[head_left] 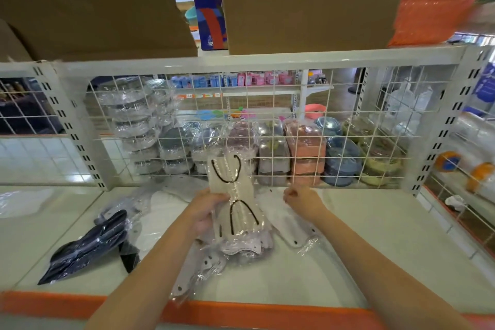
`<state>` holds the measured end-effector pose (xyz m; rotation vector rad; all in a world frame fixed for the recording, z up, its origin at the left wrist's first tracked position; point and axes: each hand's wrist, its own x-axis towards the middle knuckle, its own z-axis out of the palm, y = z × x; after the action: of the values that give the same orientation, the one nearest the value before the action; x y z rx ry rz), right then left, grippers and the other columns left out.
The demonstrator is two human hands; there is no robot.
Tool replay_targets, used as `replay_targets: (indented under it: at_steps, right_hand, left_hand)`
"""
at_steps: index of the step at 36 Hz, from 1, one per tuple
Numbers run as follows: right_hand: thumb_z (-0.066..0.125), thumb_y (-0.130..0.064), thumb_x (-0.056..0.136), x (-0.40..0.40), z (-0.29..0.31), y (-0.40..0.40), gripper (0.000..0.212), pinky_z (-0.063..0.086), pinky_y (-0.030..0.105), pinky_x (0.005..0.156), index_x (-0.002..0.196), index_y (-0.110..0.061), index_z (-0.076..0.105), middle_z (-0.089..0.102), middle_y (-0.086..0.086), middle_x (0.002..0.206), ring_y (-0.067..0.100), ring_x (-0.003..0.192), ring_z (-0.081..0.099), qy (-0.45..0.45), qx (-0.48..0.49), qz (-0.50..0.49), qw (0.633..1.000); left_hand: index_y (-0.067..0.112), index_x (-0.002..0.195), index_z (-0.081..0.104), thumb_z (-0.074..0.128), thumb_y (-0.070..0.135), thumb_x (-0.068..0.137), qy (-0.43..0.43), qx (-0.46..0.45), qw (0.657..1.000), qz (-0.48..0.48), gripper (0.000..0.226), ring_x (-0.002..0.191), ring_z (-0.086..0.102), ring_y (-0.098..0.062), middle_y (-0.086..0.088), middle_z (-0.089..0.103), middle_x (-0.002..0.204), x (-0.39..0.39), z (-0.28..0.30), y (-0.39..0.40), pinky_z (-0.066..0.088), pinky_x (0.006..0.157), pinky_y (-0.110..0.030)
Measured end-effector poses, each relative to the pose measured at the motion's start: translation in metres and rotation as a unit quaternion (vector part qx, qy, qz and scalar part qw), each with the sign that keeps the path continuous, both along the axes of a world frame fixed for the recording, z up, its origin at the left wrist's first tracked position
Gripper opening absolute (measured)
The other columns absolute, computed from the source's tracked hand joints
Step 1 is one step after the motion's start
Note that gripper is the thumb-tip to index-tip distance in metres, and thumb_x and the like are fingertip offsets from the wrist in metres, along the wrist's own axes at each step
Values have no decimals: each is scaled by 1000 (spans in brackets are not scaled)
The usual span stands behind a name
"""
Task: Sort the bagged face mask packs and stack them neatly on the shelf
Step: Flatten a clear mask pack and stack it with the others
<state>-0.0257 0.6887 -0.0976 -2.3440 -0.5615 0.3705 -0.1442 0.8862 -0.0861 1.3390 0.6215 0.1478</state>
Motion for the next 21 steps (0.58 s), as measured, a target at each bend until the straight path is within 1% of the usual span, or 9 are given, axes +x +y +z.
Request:
replay_targets:
  at_steps: [2, 4, 6, 8, 11, 14, 16, 19, 21]
  right_hand:
    - [54, -42, 91, -6, -15, -7, 50, 41, 33, 94, 124, -4, 51, 53, 14, 125, 28, 113, 51, -30, -178, 64, 981]
    - [53, -58, 84, -16, -28, -8, 67, 40, 36, 97, 128, -8, 46, 46, 12, 128, 29, 117, 45, -83, -282, 99, 951]
    - [52, -58, 84, -23, -33, -5, 67, 41, 38, 97, 131, -11, 41, 44, 12, 128, 30, 118, 43, -123, -295, 98, 943]
    - [49, -49, 89, -26, -31, -2, 56, 41, 37, 94, 130, -11, 41, 47, 12, 128, 30, 117, 46, -135, -295, 99, 941]
    - [44, -37, 94, -26, -21, 1, 39, 43, 32, 87, 121, -11, 50, 55, 11, 123, 30, 112, 53, -137, -302, 94, 939]
    - [45, -34, 92, -18, -11, 0, 28, 44, 30, 78, 102, -12, 60, 60, 10, 105, 27, 97, 58, -112, -244, 45, 962]
    - [50, -27, 89, -7, -3, -2, 21, 42, 27, 67, 84, -10, 61, 58, 8, 87, 23, 80, 56, -77, -155, 4, 985]
    - [53, -12, 85, 5, 15, -8, 19, 33, 28, 57, 66, -10, 53, 51, 11, 73, 18, 64, 44, 16, 61, -54, 997]
    - [52, -5, 85, 6, 25, -12, 21, 30, 28, 58, 65, -13, 49, 47, 11, 72, 17, 65, 39, 103, 213, -82, 968]
  left_hand:
    - [-1, 95, 63, 55, -7, 88, 13, 17, 1000, 13, 12, 93, 65, -29, -19, 67, 103, -3, 0, 11, 51, 90, -40]
    - [0, 95, 63, 55, -7, 87, 18, 23, 1000, 12, 13, 104, 61, -34, -19, 66, 103, -6, -1, 16, 44, 100, -45]
    - [1, 99, 62, 53, -9, 87, 13, 20, 1000, 7, 18, 97, 62, -31, -14, 68, 93, -9, -1, 17, 47, 96, -45]
    - [-3, 105, 61, 51, -11, 87, 10, 2, 1000, 4, 22, 86, 64, -27, -12, 68, 86, -11, -1, 15, 50, 85, -41]
    - [-3, 103, 61, 49, -12, 88, 8, -12, 1000, 3, 21, 82, 64, -27, -14, 69, 85, -13, 2, 12, 51, 75, -39]
    - [-2, 97, 61, 48, -11, 89, 10, -5, 1000, 4, 18, 78, 64, -25, -13, 68, 82, -14, 4, 12, 51, 70, -36]
    - [-5, 101, 61, 49, -10, 88, 18, -2, 1000, 3, 18, 83, 64, -29, -16, 67, 88, -15, 5, 11, 51, 81, -43]
    - [-5, 102, 60, 50, -8, 88, 34, -3, 999, 14, 18, 85, 62, -31, -19, 64, 91, -14, 6, 10, 49, 89, -48]
    - [-4, 107, 59, 48, -9, 88, 27, -15, 999, 22, 22, 83, 61, -30, -17, 64, 89, -13, 7, 6, 49, 86, -47]
